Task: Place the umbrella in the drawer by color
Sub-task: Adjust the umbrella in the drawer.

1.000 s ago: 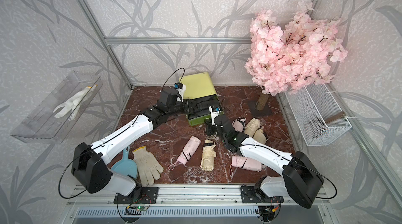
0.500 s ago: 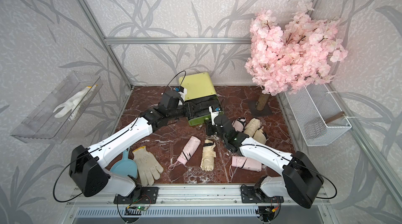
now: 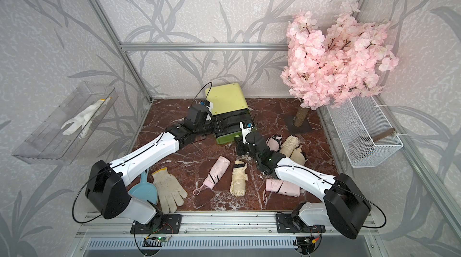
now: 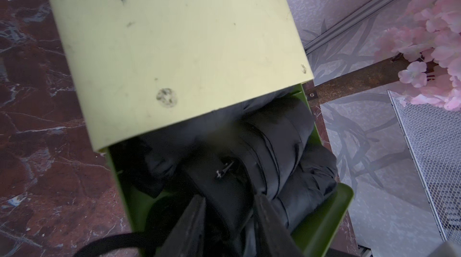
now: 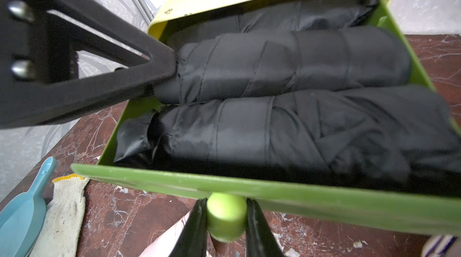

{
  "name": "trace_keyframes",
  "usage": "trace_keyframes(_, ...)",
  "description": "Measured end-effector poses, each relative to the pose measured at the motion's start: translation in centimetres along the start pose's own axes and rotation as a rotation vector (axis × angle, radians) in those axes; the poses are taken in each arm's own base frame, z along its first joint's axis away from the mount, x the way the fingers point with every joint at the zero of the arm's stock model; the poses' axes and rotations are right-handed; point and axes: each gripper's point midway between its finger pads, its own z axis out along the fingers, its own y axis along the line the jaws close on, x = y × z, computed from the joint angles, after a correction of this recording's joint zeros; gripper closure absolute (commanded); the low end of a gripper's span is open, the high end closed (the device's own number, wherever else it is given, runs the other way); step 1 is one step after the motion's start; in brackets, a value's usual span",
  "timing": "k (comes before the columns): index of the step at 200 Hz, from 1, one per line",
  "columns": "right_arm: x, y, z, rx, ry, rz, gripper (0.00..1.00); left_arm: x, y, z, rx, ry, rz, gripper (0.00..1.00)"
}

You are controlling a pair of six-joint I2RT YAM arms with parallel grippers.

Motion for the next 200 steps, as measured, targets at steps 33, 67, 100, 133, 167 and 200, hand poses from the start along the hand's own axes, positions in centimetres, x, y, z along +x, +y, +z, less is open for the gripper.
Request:
trace_keyframes(33, 0.4, 0.1, 0.0, -0.006, 0.018, 0.002, 0.93, -1.4, 1.1, 1.8, -0.019, -0.022, -0.035, 0.65)
trace_keyframes(67, 0.3, -0.1, 0.0, -0.004, 0.014, 0.009, 0.92, -2.1, 1.1, 2.2, -0.031, -0.027, -0.036, 0.65)
trace_keyframes(100, 0.2, 0.1, 0.0, -0.013, 0.01, 0.01, 0.92, -2.2, 1.0, 1.6, -0.046, -0.015, -0.013, 0.63)
trace_keyframes(133, 0.1, 0.2, 0.0, -0.017, 0.01, 0.011, 0.93, -3.1, -0.6, -1.3, -0.011, -0.048, 0.023, 0.59)
trace_keyframes(167, 0.1, 0.3, 0.1, -0.021, 0.011, 0.014, 0.93, -4.9, -1.7, -6.7, 0.031, -0.152, 0.055, 0.58)
trace_keyframes(200, -0.2, 0.6, 0.4, -0.025, 0.017, 0.014, 0.92, -4.9, 1.3, -7.3, -0.032, -0.166, 0.044, 0.57)
